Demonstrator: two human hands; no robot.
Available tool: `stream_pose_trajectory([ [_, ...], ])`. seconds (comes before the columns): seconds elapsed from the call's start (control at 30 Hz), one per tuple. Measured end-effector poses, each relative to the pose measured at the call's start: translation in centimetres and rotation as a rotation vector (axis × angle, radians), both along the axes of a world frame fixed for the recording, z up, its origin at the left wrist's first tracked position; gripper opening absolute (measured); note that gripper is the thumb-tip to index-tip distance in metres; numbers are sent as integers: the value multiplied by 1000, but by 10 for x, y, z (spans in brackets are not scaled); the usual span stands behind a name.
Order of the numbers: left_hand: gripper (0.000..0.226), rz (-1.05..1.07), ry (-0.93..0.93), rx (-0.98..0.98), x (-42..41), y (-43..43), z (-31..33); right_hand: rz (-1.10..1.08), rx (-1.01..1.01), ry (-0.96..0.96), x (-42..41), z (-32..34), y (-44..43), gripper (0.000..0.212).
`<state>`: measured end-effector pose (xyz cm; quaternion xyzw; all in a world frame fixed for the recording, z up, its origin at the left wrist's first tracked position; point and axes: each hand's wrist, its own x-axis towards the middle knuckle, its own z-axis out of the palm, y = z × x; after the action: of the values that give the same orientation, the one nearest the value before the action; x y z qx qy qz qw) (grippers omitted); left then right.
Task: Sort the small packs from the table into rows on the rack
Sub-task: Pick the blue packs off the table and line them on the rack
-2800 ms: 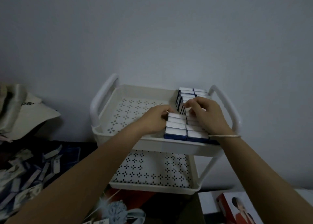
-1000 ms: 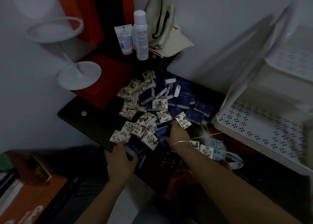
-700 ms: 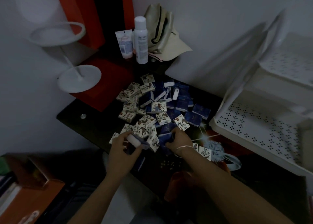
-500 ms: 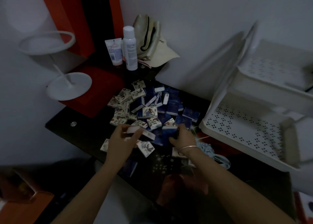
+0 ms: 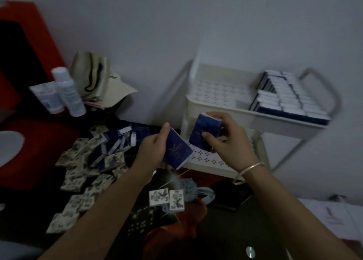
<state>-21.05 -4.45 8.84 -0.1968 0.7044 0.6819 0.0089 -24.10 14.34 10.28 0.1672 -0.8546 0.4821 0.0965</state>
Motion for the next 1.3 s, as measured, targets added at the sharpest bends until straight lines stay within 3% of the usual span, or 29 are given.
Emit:
stream_pose_trajectory([
  [0.2, 38, -193, 105, 123, -22, 55, 35, -134, -89, 182, -6, 74, 57, 32],
  [0.33, 41, -202, 161, 154, -45, 83, 58, -185, -467, 39, -50, 108, 96, 20],
  [0.43, 36, -226, 162, 153, -64, 95, 72, -238, -552, -1, -93, 119, 121, 19],
  [0.63, 18, -236, 225, 144, -108, 106, 95, -324, -93, 98, -149, 92, 138, 24],
  [0.8, 41, -185, 481, -215, -145, 108, 80, -220, 372, 99, -158, 78, 146, 27],
  [0.97, 42, -176, 524, -394, -185, 133, 64, -157, 427, -18, -163, 71, 161, 18],
  [1.1, 27, -174, 432, -362, -213, 159, 57, -141, 381, -21, -162, 63, 164, 13],
  [1.23, 19, -303, 344, -324, -230, 178, 52, -153, 375, 22, -160, 59, 164, 18],
  [1.3, 16, -368, 291, -305, -233, 183, 48, -207, 272, 71, -159, 58, 164, 23],
])
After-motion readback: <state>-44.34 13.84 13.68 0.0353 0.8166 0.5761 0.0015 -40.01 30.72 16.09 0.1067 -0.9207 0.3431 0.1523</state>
